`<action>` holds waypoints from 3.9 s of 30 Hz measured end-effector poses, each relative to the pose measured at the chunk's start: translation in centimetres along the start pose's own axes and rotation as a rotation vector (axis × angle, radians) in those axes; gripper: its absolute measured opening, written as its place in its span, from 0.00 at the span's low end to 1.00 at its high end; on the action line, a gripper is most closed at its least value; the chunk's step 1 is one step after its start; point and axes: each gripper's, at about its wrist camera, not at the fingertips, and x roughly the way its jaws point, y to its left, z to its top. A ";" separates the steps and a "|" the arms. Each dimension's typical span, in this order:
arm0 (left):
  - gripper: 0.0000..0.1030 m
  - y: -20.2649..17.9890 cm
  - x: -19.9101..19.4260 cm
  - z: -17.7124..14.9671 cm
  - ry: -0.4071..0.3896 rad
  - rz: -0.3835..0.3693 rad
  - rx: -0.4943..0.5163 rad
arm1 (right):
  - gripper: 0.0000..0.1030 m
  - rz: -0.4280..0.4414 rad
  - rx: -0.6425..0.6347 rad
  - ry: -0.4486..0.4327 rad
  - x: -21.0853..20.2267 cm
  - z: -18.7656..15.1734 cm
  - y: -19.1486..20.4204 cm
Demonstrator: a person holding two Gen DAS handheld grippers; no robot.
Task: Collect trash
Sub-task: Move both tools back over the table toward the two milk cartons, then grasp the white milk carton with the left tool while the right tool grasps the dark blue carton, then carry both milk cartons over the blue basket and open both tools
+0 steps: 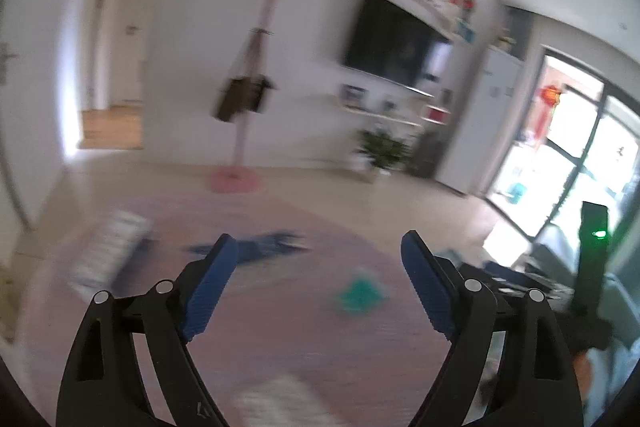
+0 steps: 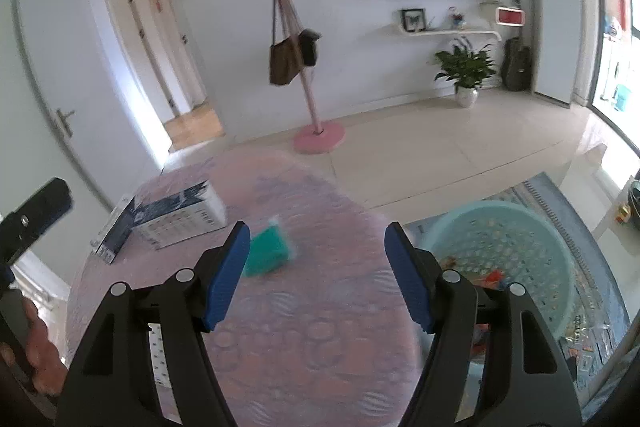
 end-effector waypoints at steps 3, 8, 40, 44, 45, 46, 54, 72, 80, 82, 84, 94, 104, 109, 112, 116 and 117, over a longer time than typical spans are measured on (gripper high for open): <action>0.80 5.0 -0.2 0.2 0.018 0.114 -0.024 | 0.64 0.053 -0.005 0.036 1.6 0.2 2.6; 0.80 12.6 2.6 -0.4 0.117 0.250 -0.046 | 0.64 0.144 0.014 0.105 5.4 1.0 7.9; 0.76 17.4 7.3 -2.5 0.124 0.273 -0.034 | 0.38 0.154 0.170 0.390 16.8 -0.7 17.5; 0.77 17.2 6.0 -1.3 0.117 0.272 -0.054 | 0.31 0.178 0.040 0.378 14.8 -1.1 17.5; 0.81 17.2 5.7 -1.0 0.115 0.260 -0.058 | 0.31 0.180 0.022 0.378 14.5 -1.2 17.3; 0.83 17.3 5.6 -0.6 0.124 0.255 -0.053 | 0.31 0.188 0.013 0.379 14.3 -1.4 16.9; 0.82 18.1 9.6 -0.6 0.319 0.292 0.015 | 0.31 0.148 -0.160 0.351 12.4 -2.3 17.1; 0.53 15.1 6.8 -0.8 0.264 0.232 -0.041 | 0.31 0.119 -0.245 0.200 9.5 -1.8 17.1; 0.53 7.3 3.1 1.2 0.175 0.059 -0.021 | 0.31 0.131 -0.128 0.063 1.9 0.7 11.2; 0.53 5.0 2.9 1.4 0.166 0.024 0.002 | 0.31 0.132 -0.092 0.027 0.1 1.2 9.2; 0.53 2.3 3.0 1.4 0.163 -0.010 0.032 | 0.31 0.109 -0.056 -0.020 -1.9 1.6 6.9; 0.53 -9.0 5.1 0.2 0.182 -0.123 0.180 | 0.31 -0.049 0.131 -0.134 -7.6 1.6 -6.0; 0.53 -17.1 9.6 -2.1 0.242 -0.200 0.271 | 0.31 -0.176 0.346 -0.026 -5.3 -1.6 -17.7; 0.53 -19.2 12.0 -3.2 0.292 -0.240 0.274 | 0.31 -0.215 0.393 0.022 -3.9 -2.6 -20.3; 0.53 -20.4 13.3 -4.1 0.319 -0.256 0.277 | 0.32 -0.240 0.410 0.043 -3.0 -2.9 -21.1; 0.54 -22.0 14.8 -4.9 0.341 -0.270 0.277 | 0.32 -0.257 0.428 0.065 -2.5 -3.8 -22.4; 0.53 -22.4 15.3 -5.0 0.343 -0.274 0.285 | 0.32 -0.259 0.432 0.070 -2.2 -3.8 -22.6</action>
